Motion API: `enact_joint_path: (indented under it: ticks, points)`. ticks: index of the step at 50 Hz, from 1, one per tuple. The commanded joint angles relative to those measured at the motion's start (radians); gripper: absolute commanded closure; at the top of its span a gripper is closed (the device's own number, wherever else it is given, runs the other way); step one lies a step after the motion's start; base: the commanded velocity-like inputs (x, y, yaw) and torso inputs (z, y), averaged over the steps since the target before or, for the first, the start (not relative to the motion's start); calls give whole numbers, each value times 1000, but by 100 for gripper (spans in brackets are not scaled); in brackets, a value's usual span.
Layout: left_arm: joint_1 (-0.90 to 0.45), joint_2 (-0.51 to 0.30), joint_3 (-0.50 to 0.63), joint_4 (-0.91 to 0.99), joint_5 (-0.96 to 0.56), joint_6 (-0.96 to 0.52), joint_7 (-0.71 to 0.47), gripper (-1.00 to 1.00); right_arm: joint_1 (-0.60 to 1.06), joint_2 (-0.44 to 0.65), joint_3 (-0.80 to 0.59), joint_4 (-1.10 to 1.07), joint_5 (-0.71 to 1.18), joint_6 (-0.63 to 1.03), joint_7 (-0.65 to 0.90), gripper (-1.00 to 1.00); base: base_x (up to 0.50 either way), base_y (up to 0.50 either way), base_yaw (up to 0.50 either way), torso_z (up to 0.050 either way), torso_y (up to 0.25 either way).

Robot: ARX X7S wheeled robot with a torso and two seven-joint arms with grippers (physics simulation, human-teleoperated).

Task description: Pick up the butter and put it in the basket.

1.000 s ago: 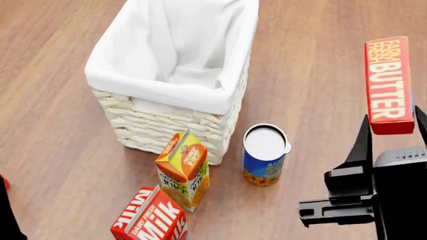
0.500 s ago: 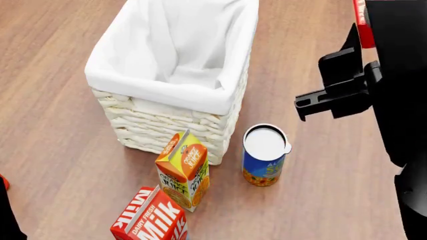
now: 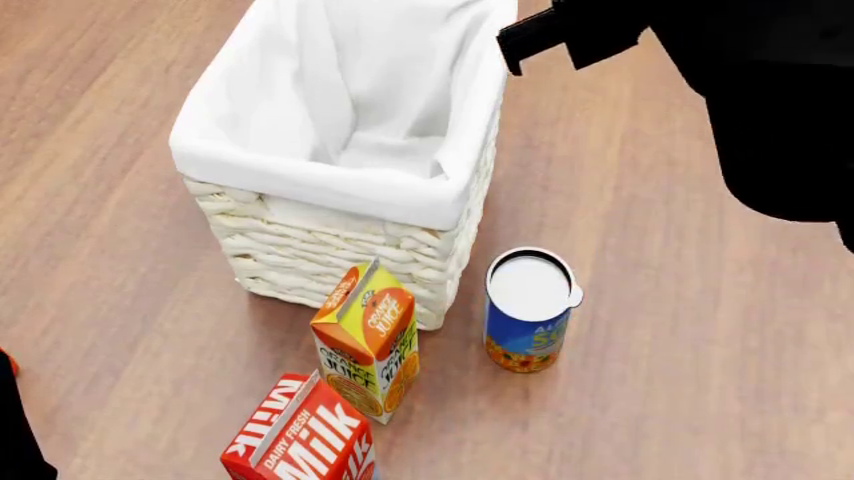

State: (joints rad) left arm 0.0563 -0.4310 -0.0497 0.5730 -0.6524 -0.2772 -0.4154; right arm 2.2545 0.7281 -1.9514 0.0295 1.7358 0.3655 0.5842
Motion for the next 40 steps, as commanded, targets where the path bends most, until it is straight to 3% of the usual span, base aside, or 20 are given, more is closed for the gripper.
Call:
enact_joint_path:
  ticks: [1,7,23,31,34,40]
  points:
    - [1,0,0,2,-4,-1,-6,-100,-38,-200,65,295,2,80,-233,100,0,0,0,0,0]
    - [8,0,2,7,-4,-1,-11,-100,-53,-314,87,449,48,126,-389,100,0,0,0,0,2]
    - [9,-7,-10,24,-25,-8,-26,-100,-66,-512,123,758,137,248,-627,100,0,0,0,1,2]
    - [13,-10,-19,40,-40,-16,-40,-100,-93,-626,102,968,113,271,-748,100,0,0,0,0,1]
    - [21,-13,-24,50,-40,-14,-45,-100,-113,-723,74,1138,89,306,-825,100,0,0,0,0,0]
    - [24,-19,-33,62,-55,-21,-53,-100,-141,-728,182,1128,-29,372,-806,100,0,0,0,2,2]
